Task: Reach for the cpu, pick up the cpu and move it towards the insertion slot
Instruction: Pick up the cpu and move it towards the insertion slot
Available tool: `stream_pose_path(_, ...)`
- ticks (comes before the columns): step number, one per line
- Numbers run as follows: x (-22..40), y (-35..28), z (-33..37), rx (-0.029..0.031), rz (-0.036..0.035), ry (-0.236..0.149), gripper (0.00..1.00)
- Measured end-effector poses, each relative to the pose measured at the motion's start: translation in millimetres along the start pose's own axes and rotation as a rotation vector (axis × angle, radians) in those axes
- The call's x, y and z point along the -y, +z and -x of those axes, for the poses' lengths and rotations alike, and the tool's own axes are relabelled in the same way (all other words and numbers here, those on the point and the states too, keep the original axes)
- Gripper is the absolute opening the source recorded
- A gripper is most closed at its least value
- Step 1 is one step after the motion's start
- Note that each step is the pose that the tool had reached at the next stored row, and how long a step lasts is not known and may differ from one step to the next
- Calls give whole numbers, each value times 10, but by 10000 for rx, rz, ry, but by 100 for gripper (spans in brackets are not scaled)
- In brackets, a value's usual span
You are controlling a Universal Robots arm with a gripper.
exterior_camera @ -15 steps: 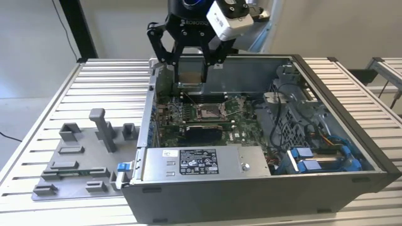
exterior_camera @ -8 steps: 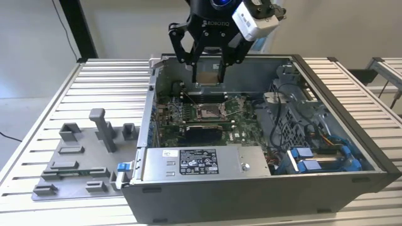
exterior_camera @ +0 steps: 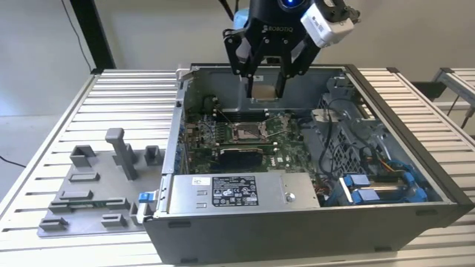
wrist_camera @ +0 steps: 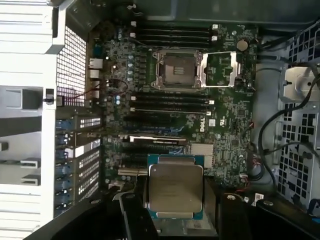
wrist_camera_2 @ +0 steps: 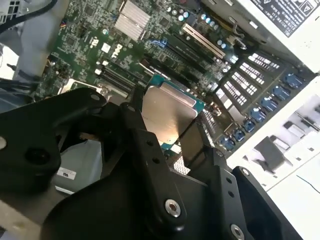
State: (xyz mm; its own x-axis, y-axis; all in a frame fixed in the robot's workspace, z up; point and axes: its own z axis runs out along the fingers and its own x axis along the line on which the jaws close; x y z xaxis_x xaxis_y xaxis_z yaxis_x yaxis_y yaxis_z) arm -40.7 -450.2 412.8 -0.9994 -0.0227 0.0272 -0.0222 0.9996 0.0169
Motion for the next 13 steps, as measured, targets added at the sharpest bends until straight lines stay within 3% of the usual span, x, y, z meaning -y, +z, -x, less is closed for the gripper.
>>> stream_pose_path(5, -167, 47, 6, 27, -14, -1, 0)
stream_pose_path(13, -527, 99, 16, 65, -55, -1, 0)
